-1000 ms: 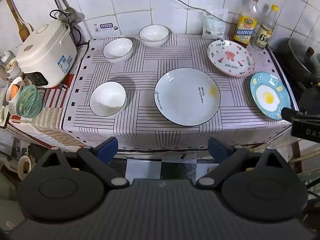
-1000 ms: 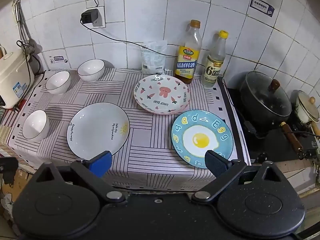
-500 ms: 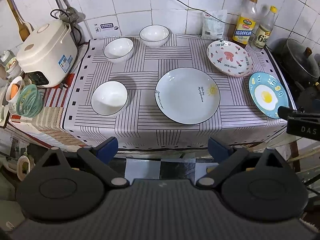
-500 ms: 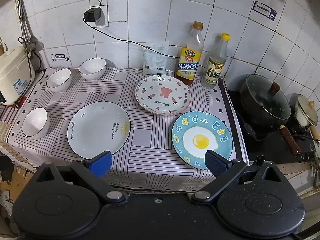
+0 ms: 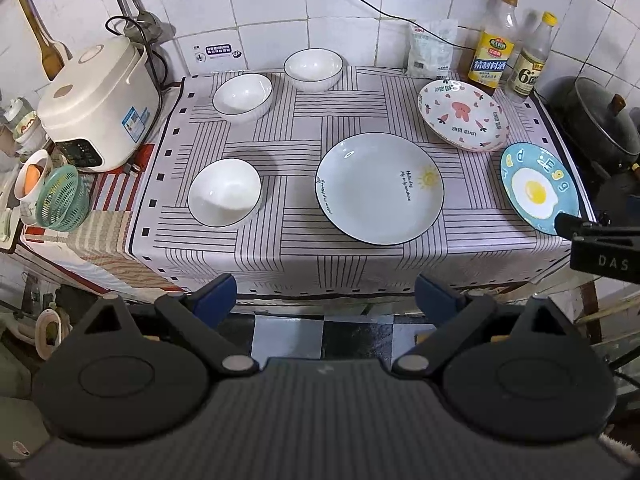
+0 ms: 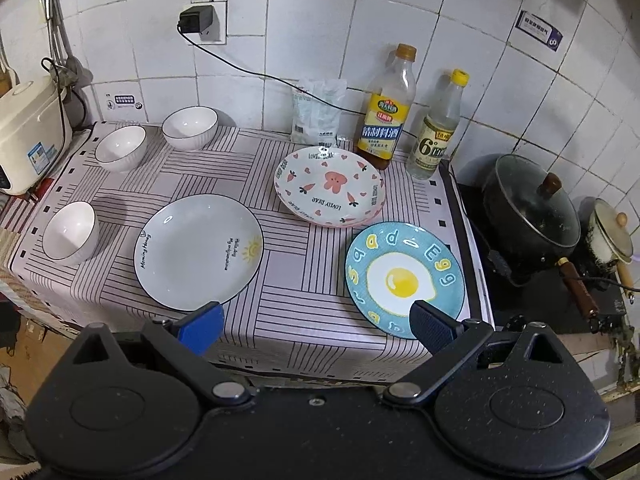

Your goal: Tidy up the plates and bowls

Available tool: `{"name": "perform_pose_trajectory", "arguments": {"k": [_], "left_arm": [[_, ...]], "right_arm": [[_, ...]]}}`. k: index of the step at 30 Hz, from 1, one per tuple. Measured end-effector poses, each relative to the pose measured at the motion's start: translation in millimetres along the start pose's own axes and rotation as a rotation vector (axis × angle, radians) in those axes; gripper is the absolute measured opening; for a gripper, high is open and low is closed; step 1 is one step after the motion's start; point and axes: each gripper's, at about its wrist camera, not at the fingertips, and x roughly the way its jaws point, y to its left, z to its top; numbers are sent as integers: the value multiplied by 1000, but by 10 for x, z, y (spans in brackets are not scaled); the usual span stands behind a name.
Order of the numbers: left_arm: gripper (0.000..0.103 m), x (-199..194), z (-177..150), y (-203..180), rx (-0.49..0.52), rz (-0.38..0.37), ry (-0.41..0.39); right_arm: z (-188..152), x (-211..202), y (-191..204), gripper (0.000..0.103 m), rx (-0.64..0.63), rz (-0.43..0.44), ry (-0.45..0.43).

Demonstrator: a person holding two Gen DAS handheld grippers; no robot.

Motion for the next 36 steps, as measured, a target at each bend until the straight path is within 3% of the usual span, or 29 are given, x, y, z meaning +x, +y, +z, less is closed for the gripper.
{"name": "perform_pose_trajectory", "arguments": {"k": [31,36], "left_arm": [[96,23,55,-58,25,19,20],[96,92,95,-69,26,21,21]], "right_arm": [[-1,55,-33,101,2,23,-7],[-31,59,-31,101,-31,67,-84]]}}
